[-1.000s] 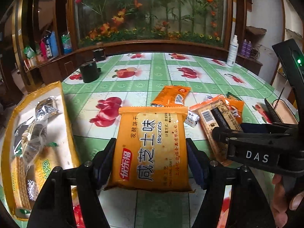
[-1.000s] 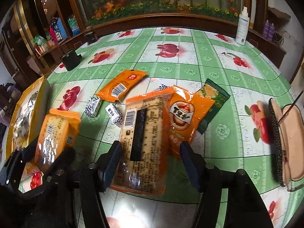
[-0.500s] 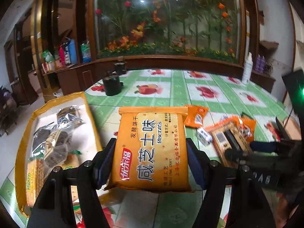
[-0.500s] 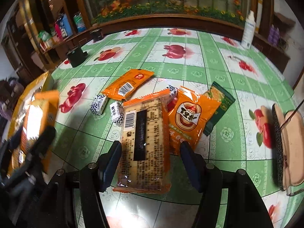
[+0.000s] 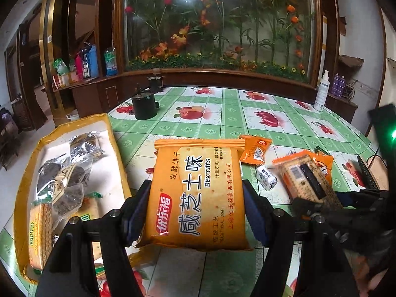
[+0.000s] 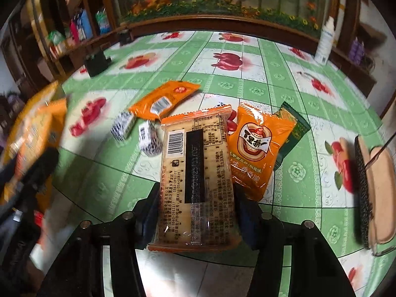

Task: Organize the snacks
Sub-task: 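Carry both biscuit packs over the white tray, then lower both biscuit packs into the tray and open both tools, then grasp the white milk-candy stick with the left tool, then carry the candy stick over the tray and release it with the left tool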

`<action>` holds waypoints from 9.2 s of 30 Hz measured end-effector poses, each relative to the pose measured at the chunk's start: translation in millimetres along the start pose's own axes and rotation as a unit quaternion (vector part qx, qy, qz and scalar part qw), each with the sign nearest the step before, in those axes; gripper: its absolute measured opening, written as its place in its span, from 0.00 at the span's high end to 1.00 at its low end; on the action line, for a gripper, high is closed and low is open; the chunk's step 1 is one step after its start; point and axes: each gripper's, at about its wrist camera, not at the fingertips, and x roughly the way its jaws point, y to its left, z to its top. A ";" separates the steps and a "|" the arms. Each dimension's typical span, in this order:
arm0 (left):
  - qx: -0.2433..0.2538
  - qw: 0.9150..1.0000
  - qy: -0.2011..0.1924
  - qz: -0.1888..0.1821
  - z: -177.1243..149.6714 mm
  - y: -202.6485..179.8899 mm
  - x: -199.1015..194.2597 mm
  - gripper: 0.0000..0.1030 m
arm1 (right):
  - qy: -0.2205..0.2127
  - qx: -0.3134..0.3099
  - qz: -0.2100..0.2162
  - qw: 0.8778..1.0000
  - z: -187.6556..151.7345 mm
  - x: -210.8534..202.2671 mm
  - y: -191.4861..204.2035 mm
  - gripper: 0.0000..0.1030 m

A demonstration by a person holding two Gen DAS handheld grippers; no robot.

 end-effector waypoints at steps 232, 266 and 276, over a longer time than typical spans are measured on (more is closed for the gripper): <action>-0.041 0.992 0.064 -0.096 0.6 18.9 -8.3 0.81 | -0.021 0.045 0.170 0.984 30.6 -12.3 40.5 0.84; -0.132 0.989 0.073 -0.001 -42.2 154.8 -52.2 0.80 | -0.003 -0.061 0.288 0.956 3.3 -18.9 184.4 0.83; -0.142 0.987 0.080 0.000 -47.6 162.3 -44.6 0.80 | 0.008 -0.084 0.256 0.963 -4.0 0.7 193.7 0.83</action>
